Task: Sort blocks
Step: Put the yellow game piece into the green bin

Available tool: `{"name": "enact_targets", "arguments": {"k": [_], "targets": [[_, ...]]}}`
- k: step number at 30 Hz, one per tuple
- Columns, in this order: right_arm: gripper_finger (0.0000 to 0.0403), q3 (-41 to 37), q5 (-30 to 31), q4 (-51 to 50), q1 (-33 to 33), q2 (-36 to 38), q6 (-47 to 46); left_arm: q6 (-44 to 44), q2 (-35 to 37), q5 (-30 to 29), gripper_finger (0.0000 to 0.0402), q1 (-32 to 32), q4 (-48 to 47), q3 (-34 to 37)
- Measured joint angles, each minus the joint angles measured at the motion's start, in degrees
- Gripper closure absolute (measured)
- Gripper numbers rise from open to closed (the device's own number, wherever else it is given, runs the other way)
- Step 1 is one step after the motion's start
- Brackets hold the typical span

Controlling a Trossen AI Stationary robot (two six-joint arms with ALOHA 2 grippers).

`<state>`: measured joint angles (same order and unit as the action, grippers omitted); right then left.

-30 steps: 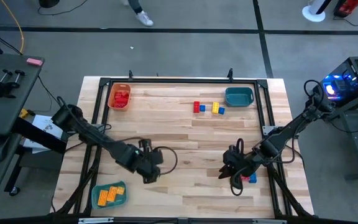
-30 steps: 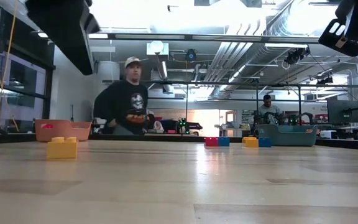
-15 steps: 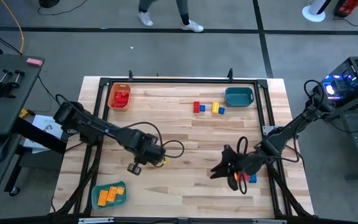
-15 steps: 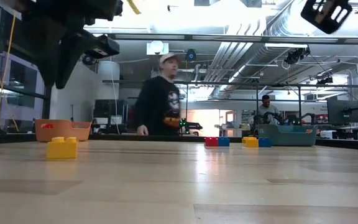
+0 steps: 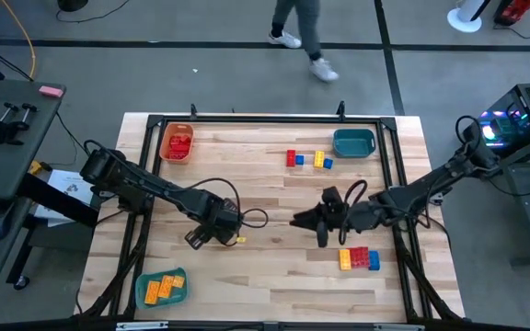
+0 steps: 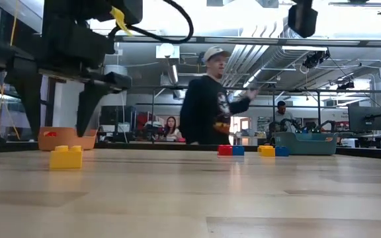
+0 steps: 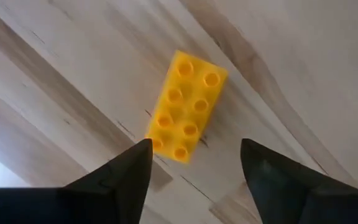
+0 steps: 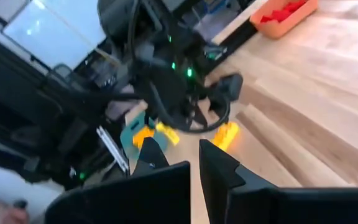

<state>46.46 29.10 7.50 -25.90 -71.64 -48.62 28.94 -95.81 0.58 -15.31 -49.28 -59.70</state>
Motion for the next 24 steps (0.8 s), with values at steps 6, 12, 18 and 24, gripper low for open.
{"name": "enact_targets", "arguments": {"k": [6,12,18,24], "targets": [[0.0403,0.0,0.0,0.4,1.9,0.0,0.0,4.3,0.0,0.1,0.0158,0.4,6.1,2.6],[0.0403,0.0,-0.7,0.4,2.3,0.0,0.5,9.8,0.0,0.0,0.0158,1.9,7.9,7.2],[0.0403,0.0,-1.3,0.0,2.3,0.0,1.0,8.4,0.2,0.6,0.0158,2.6,13.7,10.1],[0.0403,0.0,-3.2,-1.5,2.3,0.0,1.2,0.1,0.2,0.7,0.0167,2.6,12.9,10.2]]}}
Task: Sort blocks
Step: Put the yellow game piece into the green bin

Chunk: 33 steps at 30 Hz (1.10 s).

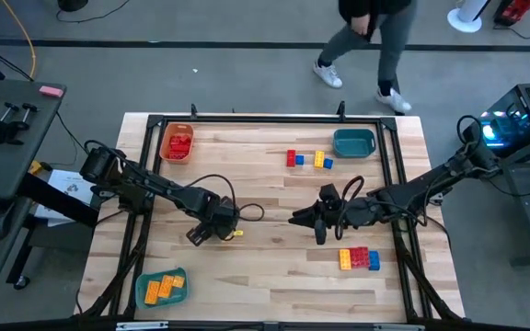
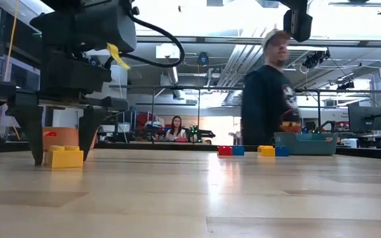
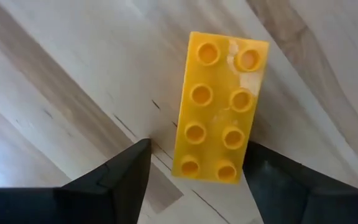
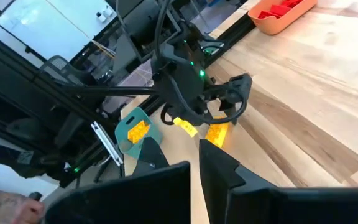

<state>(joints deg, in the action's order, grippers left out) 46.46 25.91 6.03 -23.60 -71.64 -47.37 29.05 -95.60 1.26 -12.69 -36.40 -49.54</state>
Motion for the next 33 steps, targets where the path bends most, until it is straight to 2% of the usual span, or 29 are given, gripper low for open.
{"name": "enact_targets", "arguments": {"k": [3,7,11,16,19,22,26,29,33], "targets": [[0.0403,0.0,-0.1,-0.6,0.0,0.0,1.1,-4.1,0.0,0.1,0.0207,-0.3,-0.3,0.0],[0.0403,0.0,-1.0,-0.7,0.0,0.0,2.4,-10.8,0.0,3.1,0.0305,-0.3,-0.4,-0.9],[0.0403,0.0,-1.5,-0.7,0.0,0.0,4.4,-15.4,0.8,8.0,0.0307,0.1,-2.2,-2.5],[0.0403,0.0,-1.9,-0.7,0.0,0.0,5.8,-21.9,6.4,7.1,0.0307,0.4,-6.8,-3.6],[0.0403,0.0,-2.0,-0.7,0.0,0.0,7.6,-29.6,11.9,7.1,0.0307,0.0,-10.9,-3.7],[0.0403,0.0,-2.1,-0.7,0.0,0.0,9.7,-41.1,17.9,7.6,0.0307,-2.1,-15.0,-3.7],[0.0403,0.0,-2.6,-0.7,0.7,0.0,10.6,-57.7,24.9,10.9,0.0307,-9.3,-16.3,-3.7],[0.0403,0.0,-5.0,-0.8,1.2,0.0,9.9,-69.7,28.2,10.4,0.0307,-18.5,-16.4,-3.7],[0.0403,0.0,-6.4,-1.0,1.1,0.0,10.4,-86.1,28.7,8.1,0.0307,-32.7,-16.2,-3.7]]}}
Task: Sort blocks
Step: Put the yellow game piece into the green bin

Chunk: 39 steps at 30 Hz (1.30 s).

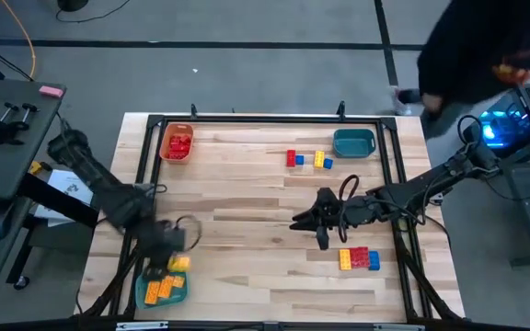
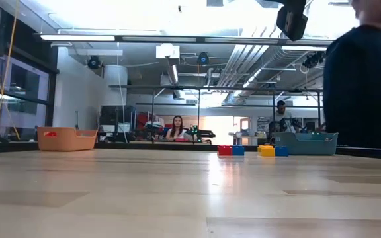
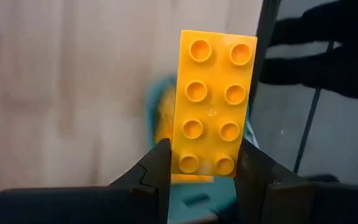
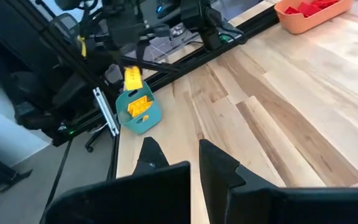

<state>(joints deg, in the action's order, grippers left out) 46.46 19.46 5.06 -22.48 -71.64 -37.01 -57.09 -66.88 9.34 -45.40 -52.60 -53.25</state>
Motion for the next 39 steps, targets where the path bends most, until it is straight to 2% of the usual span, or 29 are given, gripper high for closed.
{"name": "enact_targets", "arguments": {"k": [5,11,18,23,27,31,35,37,39], "targets": [[0.0403,0.0,-0.1,-0.1,0.1,0.0,0.0,-15.9,-2.9,-2.0,0.0307,-13.5,3.0,0.0],[0.0403,0.0,-0.2,-0.1,0.9,0.0,0.0,-20.9,-7.3,-2.3,0.0304,-17.9,9.9,0.0],[0.0403,0.0,-1.3,-0.1,2.6,0.0,0.0,-20.5,-8.8,-1.0,0.0182,-17.0,9.9,0.0],[0.0403,0.0,-2.1,0.0,3.0,0.0,-0.5,-17.6,-6.9,-0.4,0.0139,-14.9,9.3,0.0],[0.0403,0.0,-4.4,1.4,3.0,0.0,-2.6,-10.8,-3.1,0.2,0.0138,-10.5,8.0,0.0],[0.0403,0.0,-6.3,4.9,3.0,0.0,-4.4,2.9,2.0,-9.7,0.0149,-1.7,5.7,0.0],[0.0403,0.0,-7.1,10.6,3.0,0.0,-5.6,24.0,4.3,-22.0,0.0159,11.4,8.3,0.0],[0.0403,0.0,-8.7,11.9,3.0,0.0,-8.8,32.6,3.6,-22.8,0.0163,19.5,12.1,0.0],[0.0403,0.0,-10.8,11.2,2.6,-0.3,-12.5,36.9,2.0,-22.1,0.0166,26.9,16.2,0.0]]}}
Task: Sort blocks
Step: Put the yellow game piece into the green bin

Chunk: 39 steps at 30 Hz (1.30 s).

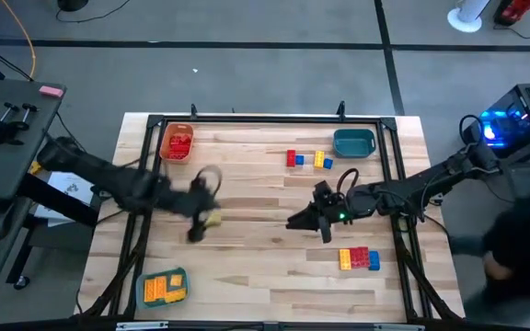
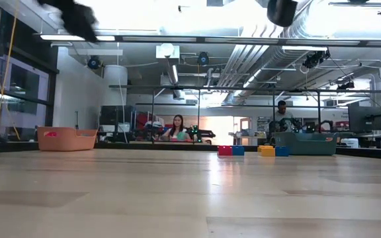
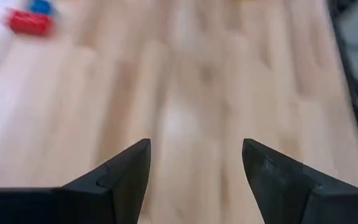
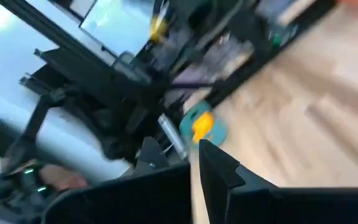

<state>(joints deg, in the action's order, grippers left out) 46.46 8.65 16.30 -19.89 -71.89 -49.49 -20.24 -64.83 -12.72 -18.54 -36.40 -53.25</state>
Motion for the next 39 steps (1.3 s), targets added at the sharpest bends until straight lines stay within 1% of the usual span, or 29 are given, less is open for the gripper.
{"name": "enact_targets", "arguments": {"k": [2,4,6,8,9,11,13,15,17,19,21,26,29,35,39], "targets": [[0.0403,0.0,-2.3,-1.3,-1.4,-0.8,-3.9,1.9,-1.9,3.2,0.0167,5.9,4.7,0.0],[0.0403,0.2,-5.6,-4.5,-3.6,-2.2,-8.5,3.7,-3.8,9.3,0.0168,10.0,8.6,0.0],[0.0403,1.9,-9.5,-13.1,-6.8,-4.1,-13.1,5.6,-5.8,16.0,0.0168,12.4,12.1,0.0],[0.0403,5.1,-14.0,-25.6,-10.2,-6.7,-17.5,7.5,-7.5,20.1,0.0168,13.3,15.2,0.0],[0.0403,7.1,-16.1,-32.4,-11.8,-8.0,-19.3,8.2,-8.3,21.1,0.0168,13.4,16.4,0.0],[0.0403,11.4,-18.3,-45.3,-14.6,-10.8,-21.6,8.9,-10.0,21.3,0.0168,13.5,19.1,0.0],[0.0403,15.7,-17.9,-57.6,-16.6,-13.6,-22.3,9.4,-11.4,21.4,0.0168,13.4,21.2,0.0],[0.0403,19.4,-15.8,-69.6,-18.1,-16.6,-22.8,9.4,-12.6,21.4,0.0168,13.5,24.1,0.0],[0.0403,21.0,-15.0,-78.1,-18.9,-19.4,-22.4,8.8,-13.4,21.4,0.0168,13.5,27.0,0.0],[0.0403,21.2,-15.5,-80.6,-19.3,-21.8,-19.5,8.4,-14.0,21.4,0.0168,13.5,29.4,0.0],[0.0403,20.8,-15.7,-78.9,-19.3,-23.9,-14.2,8.4,-14.2,21.3,0.0168,13.4,31.2,0.0],[0.0403,20.6,-12.2,-75.6,-17.9,-27.8,-5.7,5.4,-14.1,21.2,0.0168,13.4,32.5,0.0],[0.0403,20.6,-11.7,-76.3,-16.9,-28.3,-1.0,4.8,-13.9,21.1,0.0168,13.2,32.6,0.0],[0.0403,20.4,-8.8,-82.6,-15.6,-28.3,6.1,3.8,-13.9,20.9,0.0168,13.1,32.1,0.0],[0.0403,17.8,-8.9,-79.6,-15.3,-28.3,11.1,3.8,-13.9,20.8,0.0168,13.1,32.1,0.0]]}}
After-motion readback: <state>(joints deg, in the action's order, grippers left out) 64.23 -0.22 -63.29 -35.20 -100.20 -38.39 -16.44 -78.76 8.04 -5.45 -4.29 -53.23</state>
